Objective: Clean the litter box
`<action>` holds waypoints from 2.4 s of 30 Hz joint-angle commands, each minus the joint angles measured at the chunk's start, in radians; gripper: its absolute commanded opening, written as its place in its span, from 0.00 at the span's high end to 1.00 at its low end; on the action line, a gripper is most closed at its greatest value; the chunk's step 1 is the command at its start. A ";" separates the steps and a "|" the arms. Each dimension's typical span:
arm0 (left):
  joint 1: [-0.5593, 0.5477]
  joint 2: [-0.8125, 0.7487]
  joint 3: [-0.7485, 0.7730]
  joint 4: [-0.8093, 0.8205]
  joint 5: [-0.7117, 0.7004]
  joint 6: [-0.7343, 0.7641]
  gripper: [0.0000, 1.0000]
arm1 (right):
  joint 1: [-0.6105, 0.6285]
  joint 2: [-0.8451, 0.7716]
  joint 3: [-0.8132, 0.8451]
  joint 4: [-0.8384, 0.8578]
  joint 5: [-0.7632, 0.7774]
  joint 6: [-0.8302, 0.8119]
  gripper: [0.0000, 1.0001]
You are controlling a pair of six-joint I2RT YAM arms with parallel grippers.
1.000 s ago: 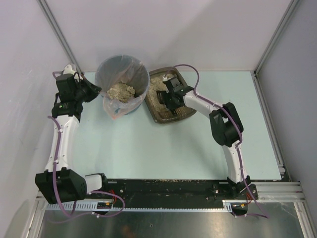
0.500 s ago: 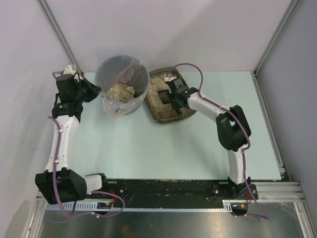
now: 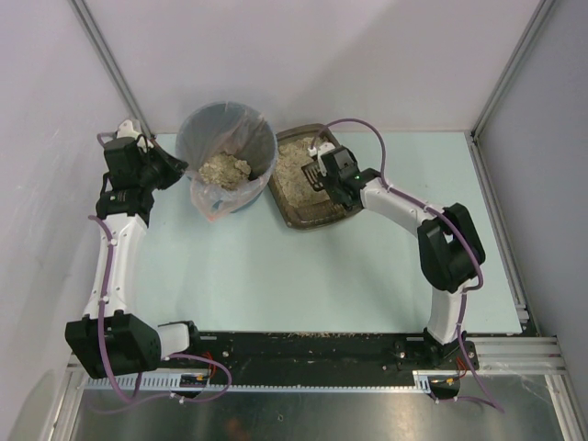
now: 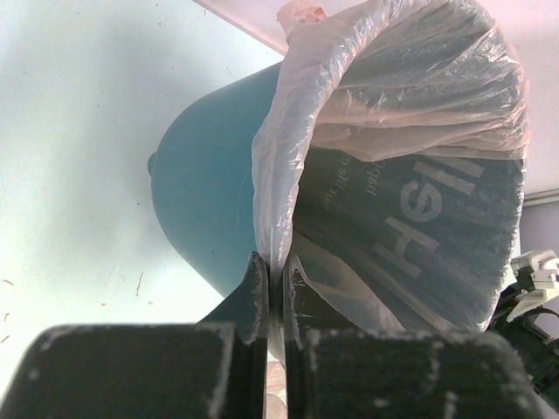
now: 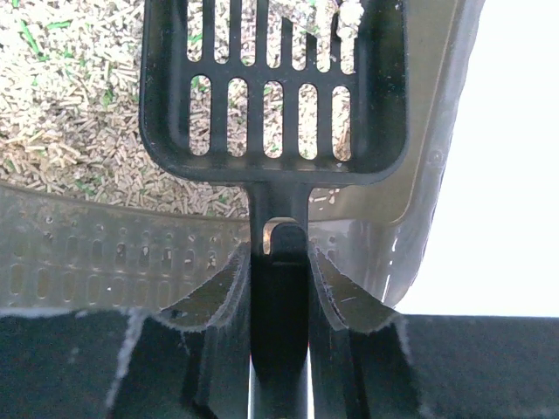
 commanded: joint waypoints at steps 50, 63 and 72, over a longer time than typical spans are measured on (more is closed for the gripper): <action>-0.029 -0.015 -0.014 -0.064 0.039 0.053 1.00 | 0.147 -0.110 0.687 -0.446 0.045 0.283 1.00; -0.029 -0.024 -0.013 -0.067 0.047 0.053 1.00 | 0.279 0.057 0.854 -0.355 -0.184 0.341 1.00; -0.029 -0.032 -0.011 -0.065 0.045 0.052 1.00 | 0.280 0.083 0.782 -0.230 -0.377 0.448 1.00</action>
